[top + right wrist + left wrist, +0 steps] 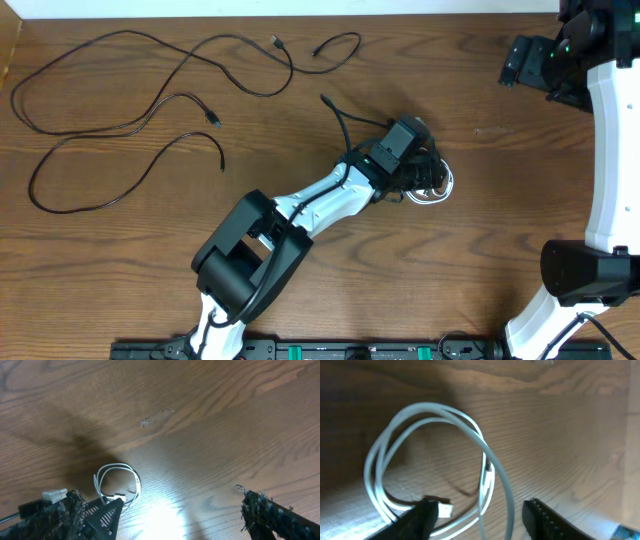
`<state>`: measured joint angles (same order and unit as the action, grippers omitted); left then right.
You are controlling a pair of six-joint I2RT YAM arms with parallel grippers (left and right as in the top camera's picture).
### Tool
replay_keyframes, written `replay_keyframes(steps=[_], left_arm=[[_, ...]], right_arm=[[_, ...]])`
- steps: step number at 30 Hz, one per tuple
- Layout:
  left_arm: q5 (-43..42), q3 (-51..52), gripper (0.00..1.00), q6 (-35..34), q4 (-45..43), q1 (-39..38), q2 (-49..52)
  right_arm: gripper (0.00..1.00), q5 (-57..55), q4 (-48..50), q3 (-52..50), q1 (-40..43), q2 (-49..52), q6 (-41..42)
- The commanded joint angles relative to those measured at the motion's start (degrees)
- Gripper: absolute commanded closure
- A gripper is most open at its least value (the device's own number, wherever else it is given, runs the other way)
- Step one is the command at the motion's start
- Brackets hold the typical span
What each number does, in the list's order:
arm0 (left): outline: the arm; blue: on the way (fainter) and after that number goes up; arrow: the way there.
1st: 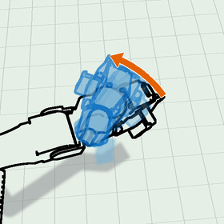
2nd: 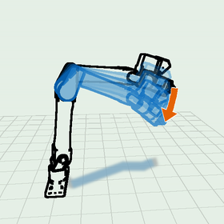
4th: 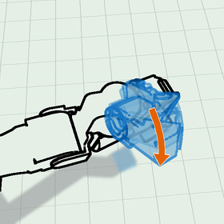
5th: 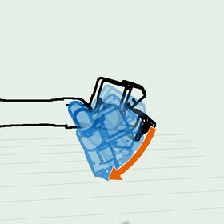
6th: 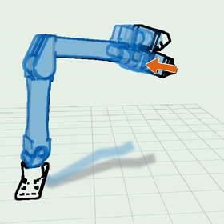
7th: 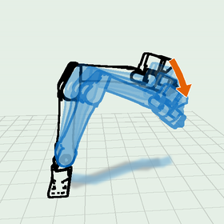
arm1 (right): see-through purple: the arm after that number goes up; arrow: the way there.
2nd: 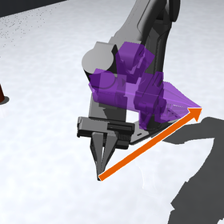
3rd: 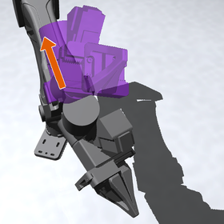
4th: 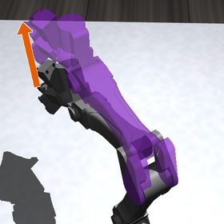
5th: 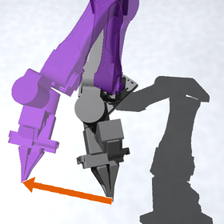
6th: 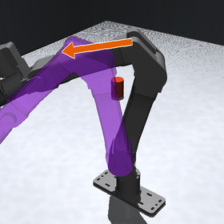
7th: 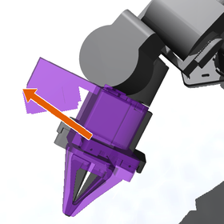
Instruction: Untangle cables
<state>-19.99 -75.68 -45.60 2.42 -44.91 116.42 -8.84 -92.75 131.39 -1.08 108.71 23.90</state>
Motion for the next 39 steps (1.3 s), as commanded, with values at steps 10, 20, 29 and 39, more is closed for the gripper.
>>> replay_keyframes(steps=[10,20,29,39], left_arm=[[-10.6,-0.3,0.93,1.3,0.4,1.7,-4.0],[-12.4,-0.4,0.93,4.9,7.8,8.5,-27.1],[-12.1,-0.9,0.93,4.9,7.3,17.8,-48.5],[10.0,-0.8,0.93,17.4,35.9,18.6,-50.5]], right_arm=[[0.01,-0.4,-0.1,-0.3,-0.1,0.2,0.7],[0.01,-0.4,-0.1,-0.3,-0.1,0.2,0.7],[0.01,-0.4,-0.1,-0.3,-0.1,0.2,0.7],[0.01,-0.4,-0.1,-0.3,-0.1,0.2,0.7]])
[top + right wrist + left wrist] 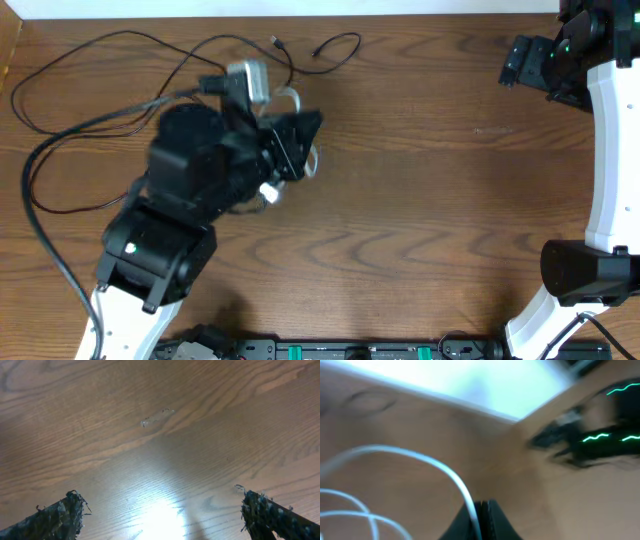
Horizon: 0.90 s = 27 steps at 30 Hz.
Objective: Untangle cables
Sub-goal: 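Lift the white cable with the left gripper and carry it up-left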
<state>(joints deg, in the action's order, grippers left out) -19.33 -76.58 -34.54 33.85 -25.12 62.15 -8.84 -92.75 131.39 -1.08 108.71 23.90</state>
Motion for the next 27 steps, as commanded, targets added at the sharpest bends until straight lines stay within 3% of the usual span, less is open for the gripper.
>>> replay_keyframes(steps=[1,8,10,13,17,22,27], left_arm=[[8.0,0.0,0.93,7.6,7.2,-1.2,5.4],[-10.8,-13.4,0.92,14.3,12.9,2.3,9.4],[-11.5,-17.7,0.93,14.4,12.9,3.0,8.5],[-5.8,-21.5,0.93,19.0,14.3,3.5,5.6],[9.9,-17.9,0.93,16.3,28.2,3.4,7.8],[9.3,-18.8,0.93,20.6,42.2,3.6,17.2],[9.6,-34.9,0.92,21.5,47.5,3.6,19.9]], right_arm=[[0.01,-0.4,-0.1,-0.3,-0.1,0.2,0.7],[0.01,-0.4,-0.1,-0.3,-0.1,0.2,0.7],[0.01,-0.4,-0.1,-0.3,-0.1,0.2,0.7],[0.01,-0.4,-0.1,-0.3,-0.1,0.2,0.7],[0.01,-0.4,0.0,-0.3,-0.1,0.2,0.7],[0.01,-0.4,-0.1,-0.3,-0.1,0.2,0.7],[0.01,-0.4,-0.1,-0.3,-0.1,0.2,0.7]])
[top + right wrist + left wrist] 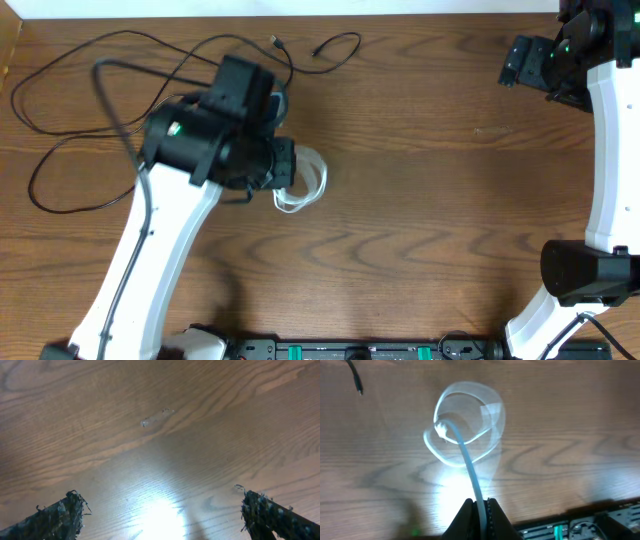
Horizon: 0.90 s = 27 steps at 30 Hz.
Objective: Untangle cables
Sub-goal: 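Lift the white cable with the left gripper and carry it up-left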
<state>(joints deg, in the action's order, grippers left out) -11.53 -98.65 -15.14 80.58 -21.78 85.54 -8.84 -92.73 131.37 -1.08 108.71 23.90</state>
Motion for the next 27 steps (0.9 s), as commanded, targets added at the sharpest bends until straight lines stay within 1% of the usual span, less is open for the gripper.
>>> replay_keyframes(steps=[1,4,7,9,11,14,16,24,27], left_arm=[[2.0,-16.0,0.93,2.4,0.6,0.2,-3.9],[2.5,-25.2,0.93,3.5,-0.8,0.2,-5.8],[4.2,-29.3,0.92,3.5,-2.1,0.2,-8.2],[6.4,-29.1,0.93,3.5,-1.5,0.2,-9.8],[9.9,-28.7,0.92,3.5,1.6,0.2,-10.0],[14.0,-27.9,0.92,3.5,6.2,0.2,-8.3],[14.9,-27.9,0.93,3.5,8.5,0.2,-6.6],[15.4,-28.0,0.92,3.5,7.2,0.2,-6.2],[17.3,-28.0,0.92,3.5,7.3,0.2,-6.2]], right_arm=[[0.01,-0.4,-0.1,-0.2,-0.1,0.2,0.7],[0.01,-0.4,-0.1,-0.2,-0.1,0.2,0.7],[0.01,-0.4,-0.1,-0.2,-0.1,0.2,0.7],[0.01,-0.4,-0.1,-0.2,-0.1,0.2,0.7],[0.01,-0.4,-0.1,-0.2,-0.1,0.2,0.7],[0.01,-0.4,-0.1,-0.2,-0.1,0.2,0.7],[0.01,-0.4,-0.1,-0.2,-0.1,0.2,0.7],[0.01,-0.4,-0.1,-0.2,-0.1,0.2,0.7],[0.01,-0.4,-0.1,-0.2,-0.1,0.2,0.7]])
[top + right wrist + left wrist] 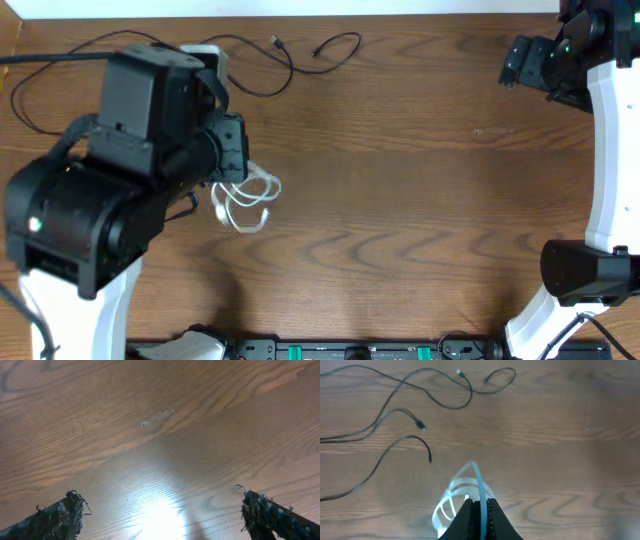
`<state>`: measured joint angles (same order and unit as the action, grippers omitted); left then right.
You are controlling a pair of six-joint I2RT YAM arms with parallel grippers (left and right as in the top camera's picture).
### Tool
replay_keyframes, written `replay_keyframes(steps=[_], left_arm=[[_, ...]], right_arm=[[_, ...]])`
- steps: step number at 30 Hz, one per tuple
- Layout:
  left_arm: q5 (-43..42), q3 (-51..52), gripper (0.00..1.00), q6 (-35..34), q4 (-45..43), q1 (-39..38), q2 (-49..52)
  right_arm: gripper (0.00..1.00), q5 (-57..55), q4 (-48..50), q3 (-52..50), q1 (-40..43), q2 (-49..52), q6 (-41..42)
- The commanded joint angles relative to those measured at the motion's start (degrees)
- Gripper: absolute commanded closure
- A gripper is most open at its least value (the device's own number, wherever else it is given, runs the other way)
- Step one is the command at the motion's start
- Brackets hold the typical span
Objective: Untangle cables
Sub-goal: 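Lift the white cable with the left gripper and carry it up-left, then drag the white cable to the left edge with the left gripper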
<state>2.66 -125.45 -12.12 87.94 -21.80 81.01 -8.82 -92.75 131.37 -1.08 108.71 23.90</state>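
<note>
My left gripper (480, 506) is shut on a white cable (451, 495), whose strand runs up between the fingers while its loops hang below, above the table. From overhead the coil (246, 205) shows beside the raised left arm (150, 150). Several thin black cables (395, 412) lie spread over the far left of the table, their plug ends apart. My right gripper (162, 515) stands open over bare wood at the far right, with nothing between its fingers (57, 516).
The wooden table (430, 200) has a black cable end (335, 45) near its back edge. The right arm (600, 130) stands along the right edge. A rail with green connectors (350, 350) runs along the front edge.
My left gripper, still shut on the white cable, now stands higher and farther left. The coil has moved left with it, and the black cables now show in the left wrist view.
My left gripper was open around the white coil at the table's middle. Then it was shut on the cable, up near the black cables at the back left. Then the coil hung left of centre, and now farther left and higher. The right arm has stayed still.
</note>
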Motion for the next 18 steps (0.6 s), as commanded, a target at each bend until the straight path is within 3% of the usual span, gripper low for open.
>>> replay_keyframes(steps=[1,12,18], left_arm=[[3.8,-1.2,0.92,0.5,-0.1,0.3,-1.7],[10.4,-1.2,0.92,-3.7,-0.1,0.5,-1.6],[11.6,-1.1,0.92,-10.3,0.3,9.0,-1.6]], right_arm=[[0.01,-0.5,-0.1,-0.2,-0.1,0.2,0.7],[0.01,-0.5,0.0,-0.2,-0.1,0.2,0.7],[0.01,-0.5,-0.1,-0.2,-0.1,0.2,0.7]])
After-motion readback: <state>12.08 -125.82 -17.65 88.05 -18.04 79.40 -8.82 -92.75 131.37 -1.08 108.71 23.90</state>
